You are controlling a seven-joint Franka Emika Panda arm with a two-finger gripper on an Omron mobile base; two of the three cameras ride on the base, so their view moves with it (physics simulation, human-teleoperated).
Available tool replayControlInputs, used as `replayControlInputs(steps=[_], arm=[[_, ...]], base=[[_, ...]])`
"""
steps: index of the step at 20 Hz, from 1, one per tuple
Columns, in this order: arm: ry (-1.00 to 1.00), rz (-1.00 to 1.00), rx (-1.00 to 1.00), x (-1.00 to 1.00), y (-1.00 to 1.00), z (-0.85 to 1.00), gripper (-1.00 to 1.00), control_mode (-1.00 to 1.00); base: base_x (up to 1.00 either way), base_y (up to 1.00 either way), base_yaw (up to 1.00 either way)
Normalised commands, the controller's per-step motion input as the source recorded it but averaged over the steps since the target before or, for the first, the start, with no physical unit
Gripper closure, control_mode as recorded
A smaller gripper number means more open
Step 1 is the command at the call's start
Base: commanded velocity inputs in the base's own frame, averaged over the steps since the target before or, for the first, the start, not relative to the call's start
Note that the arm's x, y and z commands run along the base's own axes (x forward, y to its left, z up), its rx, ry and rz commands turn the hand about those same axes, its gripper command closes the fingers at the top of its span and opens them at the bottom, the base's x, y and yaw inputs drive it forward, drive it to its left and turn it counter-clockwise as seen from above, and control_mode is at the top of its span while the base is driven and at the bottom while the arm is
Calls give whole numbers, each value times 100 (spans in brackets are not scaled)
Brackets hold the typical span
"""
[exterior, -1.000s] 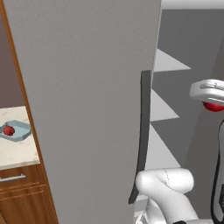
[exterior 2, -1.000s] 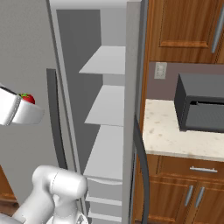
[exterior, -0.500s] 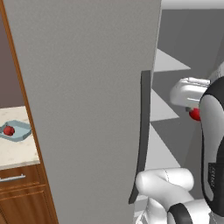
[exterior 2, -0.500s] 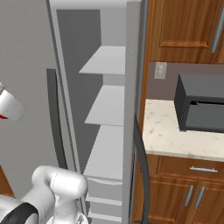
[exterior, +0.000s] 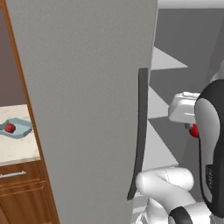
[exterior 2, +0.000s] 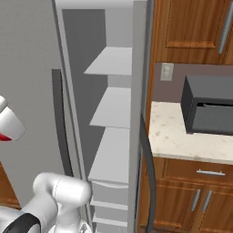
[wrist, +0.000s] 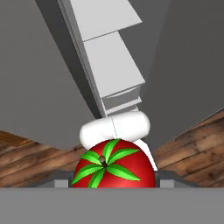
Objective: Take the tomato and bell pepper out of the freezer and place them in the tupperware container on the counter. Then put the tupperware containing the vegetables back in the freezer.
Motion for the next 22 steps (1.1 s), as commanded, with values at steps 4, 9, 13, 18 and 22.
replayControlInputs(steps=[4,9,13,18,22], arm=[[0,0,0,0,0,0,100,100],[0,0,0,0,0,0,100,100],[0,0,0,0,0,0,100,100],[0,0,0,0,0,0,100,100],[0,0,0,0,0,0,100,100]], base=[[-91,59,0],[-35,100,0],[11,100,0],[44,100,0],[62,96,-1]])
